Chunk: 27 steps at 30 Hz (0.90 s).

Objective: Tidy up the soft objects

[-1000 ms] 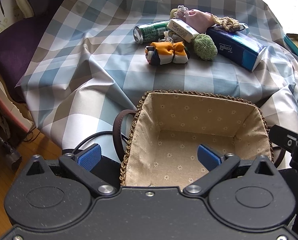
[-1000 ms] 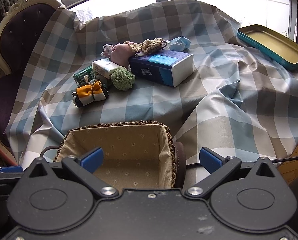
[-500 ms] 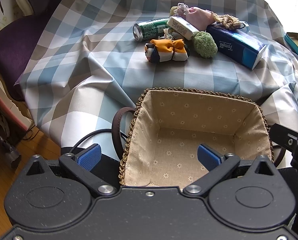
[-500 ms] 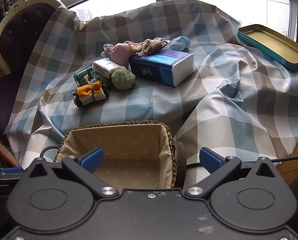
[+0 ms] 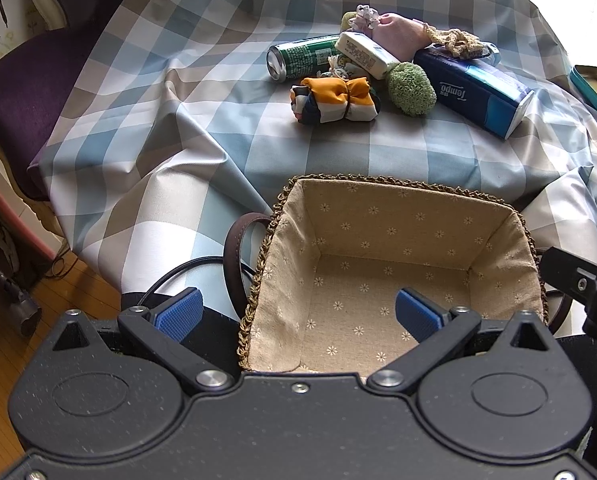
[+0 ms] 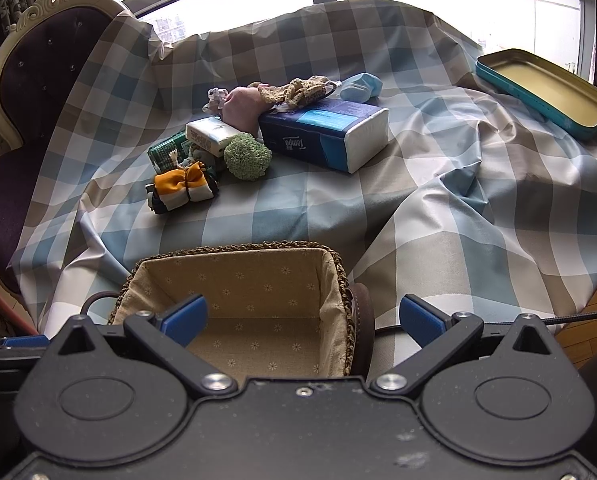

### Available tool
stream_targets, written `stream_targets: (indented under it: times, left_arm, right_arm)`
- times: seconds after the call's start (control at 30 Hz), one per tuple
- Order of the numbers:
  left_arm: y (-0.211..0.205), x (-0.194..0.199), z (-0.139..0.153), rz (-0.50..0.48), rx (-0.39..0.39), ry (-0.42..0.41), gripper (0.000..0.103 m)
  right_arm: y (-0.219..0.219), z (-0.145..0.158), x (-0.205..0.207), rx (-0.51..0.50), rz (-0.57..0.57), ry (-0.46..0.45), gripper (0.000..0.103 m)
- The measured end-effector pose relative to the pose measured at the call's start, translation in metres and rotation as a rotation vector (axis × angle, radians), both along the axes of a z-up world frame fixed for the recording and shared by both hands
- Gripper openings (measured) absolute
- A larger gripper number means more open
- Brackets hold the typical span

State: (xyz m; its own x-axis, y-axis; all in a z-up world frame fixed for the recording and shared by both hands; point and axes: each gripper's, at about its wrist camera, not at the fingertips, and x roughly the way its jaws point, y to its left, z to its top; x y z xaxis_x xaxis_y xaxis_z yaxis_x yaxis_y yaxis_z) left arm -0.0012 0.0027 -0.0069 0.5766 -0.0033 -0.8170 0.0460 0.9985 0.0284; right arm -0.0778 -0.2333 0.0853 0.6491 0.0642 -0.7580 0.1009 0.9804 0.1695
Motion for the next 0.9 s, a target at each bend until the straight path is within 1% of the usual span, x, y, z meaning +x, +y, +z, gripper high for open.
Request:
stream_targets:
  times: [0.67, 0.9]
  left_arm:
    - [0.0012, -0.0003, -0.0005, 0.002, -0.005, 0.001, 0.1]
    - [0.0064, 0.0036, 0.0041, 0.008, -0.04, -0.011, 0.1]
  right_arm:
    - [-0.0003, -0.0001, 0.0001, 0.002, -0.001, -0.001, 0.103]
    - [0.0001, -0.0005, 0.0002, 0.003, 0.0, -0.002, 0.103]
